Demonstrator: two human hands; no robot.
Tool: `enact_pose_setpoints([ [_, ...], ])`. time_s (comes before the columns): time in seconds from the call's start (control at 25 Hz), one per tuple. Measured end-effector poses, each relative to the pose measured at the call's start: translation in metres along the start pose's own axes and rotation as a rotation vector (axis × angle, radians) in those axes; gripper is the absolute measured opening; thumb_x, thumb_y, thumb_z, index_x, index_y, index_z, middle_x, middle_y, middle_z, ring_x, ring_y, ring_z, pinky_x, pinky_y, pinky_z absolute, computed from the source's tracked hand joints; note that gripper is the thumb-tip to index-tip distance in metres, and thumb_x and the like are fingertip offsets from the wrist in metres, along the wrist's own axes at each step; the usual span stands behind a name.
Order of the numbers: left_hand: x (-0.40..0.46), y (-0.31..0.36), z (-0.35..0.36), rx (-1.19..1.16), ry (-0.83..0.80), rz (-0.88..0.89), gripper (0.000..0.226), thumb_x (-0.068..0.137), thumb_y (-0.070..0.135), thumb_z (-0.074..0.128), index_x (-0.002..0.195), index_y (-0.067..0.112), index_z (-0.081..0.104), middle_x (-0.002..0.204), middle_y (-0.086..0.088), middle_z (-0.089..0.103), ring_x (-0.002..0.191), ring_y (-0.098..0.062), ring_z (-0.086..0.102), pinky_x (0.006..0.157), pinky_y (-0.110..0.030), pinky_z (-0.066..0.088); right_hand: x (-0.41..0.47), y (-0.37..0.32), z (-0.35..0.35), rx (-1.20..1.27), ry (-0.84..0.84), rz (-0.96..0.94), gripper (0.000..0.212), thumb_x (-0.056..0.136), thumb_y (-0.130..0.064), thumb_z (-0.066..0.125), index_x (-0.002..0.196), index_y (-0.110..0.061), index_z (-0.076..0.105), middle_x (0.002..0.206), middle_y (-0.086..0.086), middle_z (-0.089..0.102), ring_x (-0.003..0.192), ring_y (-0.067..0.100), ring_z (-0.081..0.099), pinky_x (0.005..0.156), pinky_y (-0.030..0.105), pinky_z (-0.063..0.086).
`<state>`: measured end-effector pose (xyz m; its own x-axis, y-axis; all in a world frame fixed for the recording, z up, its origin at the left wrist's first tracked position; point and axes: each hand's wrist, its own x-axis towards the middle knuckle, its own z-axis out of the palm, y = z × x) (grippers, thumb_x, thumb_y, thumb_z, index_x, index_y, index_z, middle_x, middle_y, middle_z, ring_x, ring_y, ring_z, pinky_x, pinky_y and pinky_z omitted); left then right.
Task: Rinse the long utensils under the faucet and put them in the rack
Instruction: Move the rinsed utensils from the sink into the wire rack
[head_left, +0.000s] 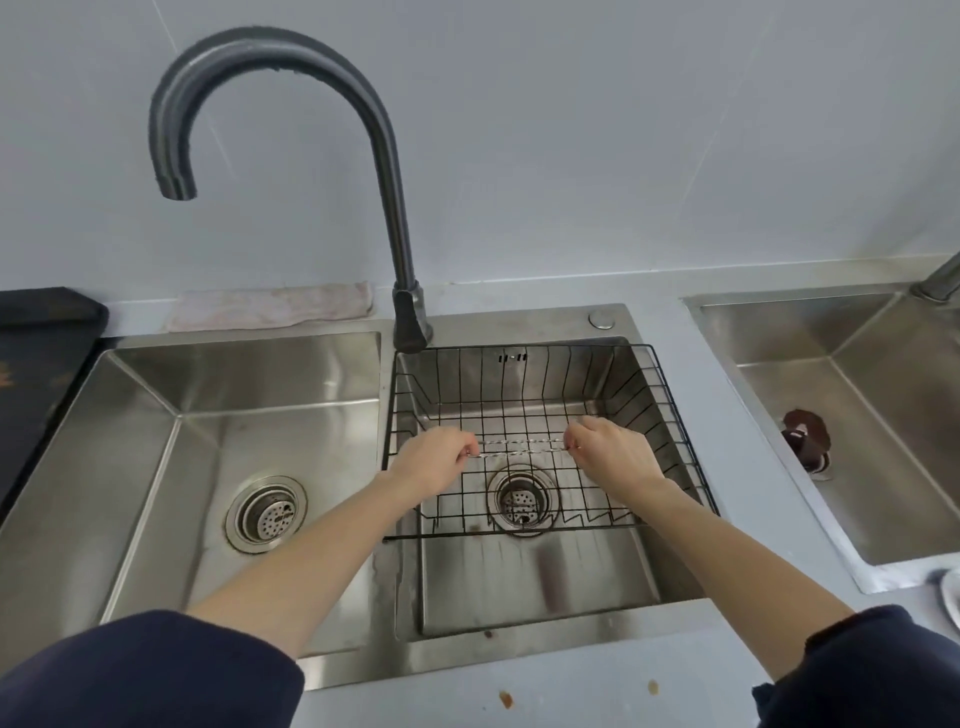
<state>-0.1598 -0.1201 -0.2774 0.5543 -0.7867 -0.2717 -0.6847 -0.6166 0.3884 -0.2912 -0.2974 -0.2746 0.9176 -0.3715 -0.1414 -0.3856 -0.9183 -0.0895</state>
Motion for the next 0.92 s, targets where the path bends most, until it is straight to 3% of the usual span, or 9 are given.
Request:
enact_pose_setpoints([
  [0.4,0.023,-0.005,0.039,0.049,-0.175,-0.069,0.027,0.092,0.008,0.042,0.111,0.013,0.061,0.12,-0.008,0.058,0.108,-0.024,0.058,0.09,-0.036,0.049,0.012,0.01,0.031,0.031,-0.236,0.041,0.023,0.096,-0.016,0.042,0.113,-0.013,0.058,0.119,0.005,0.06,0.106,0.03,0.06,0.08,0.039,0.05],
  [0.92,0.027,-0.012,0.046,0.019,-0.171,-0.071,0.027,0.092,0.007,0.041,0.109,0.012,0.061,0.121,-0.007,0.057,0.109,-0.023,0.057,0.092,-0.038,0.05,0.016,0.004,0.034,0.009,-0.305,0.109,0.025,0.096,-0.013,0.042,0.115,-0.013,0.059,0.122,0.007,0.057,0.111,0.03,0.057,0.084,0.038,0.049],
])
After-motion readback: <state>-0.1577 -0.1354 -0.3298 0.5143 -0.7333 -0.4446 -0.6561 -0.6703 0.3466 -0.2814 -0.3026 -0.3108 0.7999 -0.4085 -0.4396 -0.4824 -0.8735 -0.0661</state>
